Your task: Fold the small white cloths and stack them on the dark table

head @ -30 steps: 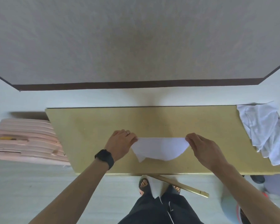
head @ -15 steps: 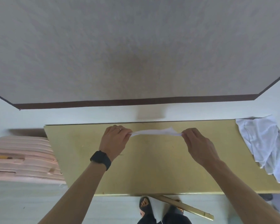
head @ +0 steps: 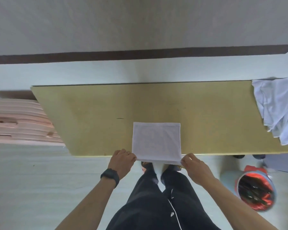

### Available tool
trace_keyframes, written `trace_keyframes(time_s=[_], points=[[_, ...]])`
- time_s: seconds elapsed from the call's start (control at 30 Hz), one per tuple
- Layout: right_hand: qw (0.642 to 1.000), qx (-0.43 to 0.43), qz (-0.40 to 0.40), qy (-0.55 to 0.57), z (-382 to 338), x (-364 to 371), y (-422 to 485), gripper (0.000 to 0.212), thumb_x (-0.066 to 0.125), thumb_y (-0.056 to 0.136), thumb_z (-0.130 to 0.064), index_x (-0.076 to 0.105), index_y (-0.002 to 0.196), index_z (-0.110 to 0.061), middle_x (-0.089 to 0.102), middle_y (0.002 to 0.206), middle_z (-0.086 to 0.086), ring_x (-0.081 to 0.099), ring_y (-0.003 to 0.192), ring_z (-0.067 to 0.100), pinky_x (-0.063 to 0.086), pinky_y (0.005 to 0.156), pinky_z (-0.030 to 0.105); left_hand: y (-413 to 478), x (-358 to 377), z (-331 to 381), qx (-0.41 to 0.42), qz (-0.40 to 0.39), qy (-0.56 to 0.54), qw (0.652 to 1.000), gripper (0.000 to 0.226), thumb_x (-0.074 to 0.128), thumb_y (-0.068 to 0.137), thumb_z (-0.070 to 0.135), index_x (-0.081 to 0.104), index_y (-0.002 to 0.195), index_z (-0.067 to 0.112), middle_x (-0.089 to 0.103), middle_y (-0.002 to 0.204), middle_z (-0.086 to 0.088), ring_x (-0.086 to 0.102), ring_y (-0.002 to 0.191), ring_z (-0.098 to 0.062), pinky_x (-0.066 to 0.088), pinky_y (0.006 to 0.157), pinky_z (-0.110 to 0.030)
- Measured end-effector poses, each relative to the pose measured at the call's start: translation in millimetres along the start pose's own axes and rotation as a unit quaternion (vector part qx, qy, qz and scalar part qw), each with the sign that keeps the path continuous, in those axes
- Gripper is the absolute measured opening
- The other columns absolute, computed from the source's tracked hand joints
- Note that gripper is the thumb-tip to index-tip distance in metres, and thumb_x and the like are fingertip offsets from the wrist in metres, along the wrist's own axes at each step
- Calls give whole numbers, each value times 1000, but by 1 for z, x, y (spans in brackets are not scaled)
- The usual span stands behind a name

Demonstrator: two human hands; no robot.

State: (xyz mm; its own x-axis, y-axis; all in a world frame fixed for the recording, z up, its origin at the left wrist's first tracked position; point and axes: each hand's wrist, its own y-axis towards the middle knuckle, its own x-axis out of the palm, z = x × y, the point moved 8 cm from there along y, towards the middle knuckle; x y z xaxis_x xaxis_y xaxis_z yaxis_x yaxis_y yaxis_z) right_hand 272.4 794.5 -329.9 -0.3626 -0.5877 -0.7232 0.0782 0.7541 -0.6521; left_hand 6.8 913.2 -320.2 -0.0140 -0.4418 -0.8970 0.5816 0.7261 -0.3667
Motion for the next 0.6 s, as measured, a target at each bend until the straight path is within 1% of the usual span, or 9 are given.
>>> trace_keyframes(time_s=[0.03, 0.1, 0.13, 0.2, 0.27, 0.37, 0.43, 0.5, 0.6], points=[[1000, 6, -8, 12, 0, 6, -3, 20, 38, 104, -25, 54, 116, -25, 45, 127, -10, 62, 95, 26, 41, 68, 32, -4, 6, -1, -6, -10, -12, 1000, 5, 73, 86, 24, 75, 90, 25, 74, 86, 8, 67, 89, -19, 50, 84, -36], [999, 14, -6, 46, 1, 9, -2, 25, 33, 106, -29, 55, 115, -25, 48, 124, -10, 61, 98, 23, 43, 72, 32, -5, 11, -5, -19, -23, -36, 999, 20, 54, 99, 27, 72, 107, 24, 73, 102, 6, 62, 105, -20, 41, 95, -35], [998, 19, 2, 64, 2, 8, 2, 26, 32, 106, -30, 56, 115, -25, 50, 123, -9, 60, 100, 22, 42, 74, 31, -3, 10, -7, -33, -24, -59, 997, 24, 49, 101, 28, 70, 112, 25, 72, 107, 7, 59, 109, -20, 38, 97, -34], [993, 33, 35, 107, 4, -1, 14, 27, 35, 106, -29, 58, 117, -22, 55, 119, -5, 55, 106, 21, 40, 79, 29, 8, 4, -15, -68, -22, -108, 992, 27, 44, 103, 32, 68, 116, 27, 69, 112, 9, 57, 107, -17, 39, 94, -31], [984, 42, 82, 155, 7, -16, 32, 26, 38, 105, -28, 59, 119, -18, 58, 114, -2, 52, 108, 22, 38, 83, 29, 23, -5, -25, -113, -10, -190, 975, 25, 48, 101, 32, 68, 116, 26, 69, 108, 6, 59, 100, -18, 44, 86, -29], [952, 60, 160, 254, 9, -43, 60, 23, 43, 104, -28, 57, 118, -17, 61, 105, -2, 55, 98, 20, 38, 81, 29, 50, -18, -40, -191, 35, -320, 927, 15, 59, 97, 32, 68, 107, 26, 70, 93, 6, 64, 89, -14, 47, 75, -24], [923, 94, 195, 317, 15, -54, 77, 19, 46, 103, -28, 57, 114, -17, 62, 98, -3, 56, 91, 18, 37, 76, 28, 67, -21, -48, -232, 58, -374, 896, 14, 62, 95, 32, 69, 104, 24, 70, 90, 8, 65, 85, -9, 46, 73, -18], [902, 121, 218, 354, 22, -58, 94, 18, 47, 102, -27, 59, 112, -17, 63, 96, -3, 56, 89, 18, 36, 76, 27, 84, -17, -54, -254, 67, -405, 876, 15, 64, 94, 32, 71, 103, 23, 71, 90, 9, 65, 86, -8, 44, 72, -14], [890, 138, 232, 367, 31, -52, 117, 21, 48, 101, -26, 62, 114, -17, 65, 100, -2, 57, 91, 17, 37, 79, 25, 100, -5, -62, -278, 67, -419, 862, 16, 64, 93, 33, 72, 107, 28, 72, 92, 7, 65, 87, -11, 48, 78, -20]])
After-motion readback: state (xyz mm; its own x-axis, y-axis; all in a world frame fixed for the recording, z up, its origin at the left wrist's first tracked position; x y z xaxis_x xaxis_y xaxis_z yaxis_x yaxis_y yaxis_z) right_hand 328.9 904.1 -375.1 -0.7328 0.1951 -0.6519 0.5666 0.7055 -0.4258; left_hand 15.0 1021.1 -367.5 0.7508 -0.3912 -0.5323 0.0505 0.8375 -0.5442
